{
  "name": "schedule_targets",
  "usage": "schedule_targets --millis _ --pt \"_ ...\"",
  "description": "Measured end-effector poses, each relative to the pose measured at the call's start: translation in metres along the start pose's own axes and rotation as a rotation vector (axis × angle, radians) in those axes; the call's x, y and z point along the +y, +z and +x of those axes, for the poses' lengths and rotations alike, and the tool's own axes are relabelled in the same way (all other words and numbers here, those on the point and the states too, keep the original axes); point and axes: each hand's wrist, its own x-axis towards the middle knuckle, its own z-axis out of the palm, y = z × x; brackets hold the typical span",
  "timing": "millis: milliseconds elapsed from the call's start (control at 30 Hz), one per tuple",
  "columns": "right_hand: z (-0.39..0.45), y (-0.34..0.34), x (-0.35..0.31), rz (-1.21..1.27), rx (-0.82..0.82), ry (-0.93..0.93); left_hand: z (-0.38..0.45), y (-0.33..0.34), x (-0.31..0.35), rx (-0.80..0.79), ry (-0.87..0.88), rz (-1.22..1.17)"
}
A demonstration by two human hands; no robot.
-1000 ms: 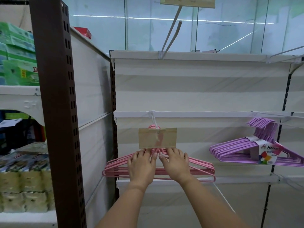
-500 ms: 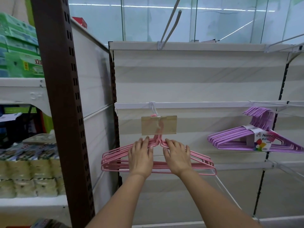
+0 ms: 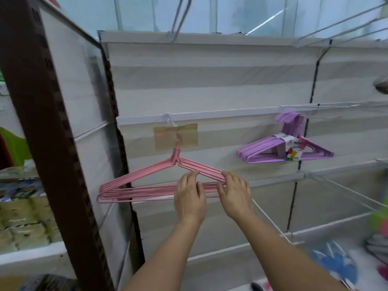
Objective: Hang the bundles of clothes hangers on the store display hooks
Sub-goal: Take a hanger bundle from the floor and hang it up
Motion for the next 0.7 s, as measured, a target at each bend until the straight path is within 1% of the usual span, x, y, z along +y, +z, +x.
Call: schedule_targets --millis 67,167,300,400,533,700 --pt "-0.011 -0.005 0.023 -0.013 -0.005 0.048 -0.009 0.019 0.009 -0.11 -0.019 -0.031" --pt "-0.028 -0.016 0.062 -0.037 -0.04 0.153 -0.025 0.05 0.027 -0.234 0.006 -0.073" --pt "-0.061 -0.034 0.134 -0.093 -0.045 0.312 -0.054 0.102 0.068 -0.451 0.028 -0.126" --pt "-0.091 -0.057 0.189 -0.123 -0.044 0.431 -0.079 0.137 0.103 -0.552 0.06 -0.144" --pt "-0.146 -0.089 0.269 -0.154 -0.085 0.618 -0.128 0.184 0.154 -0.668 0.108 -0.19" --pt "-0.228 -0.135 0.354 -0.158 -0.091 0.846 -0.205 0.242 0.216 -0.896 0.135 -0.168"
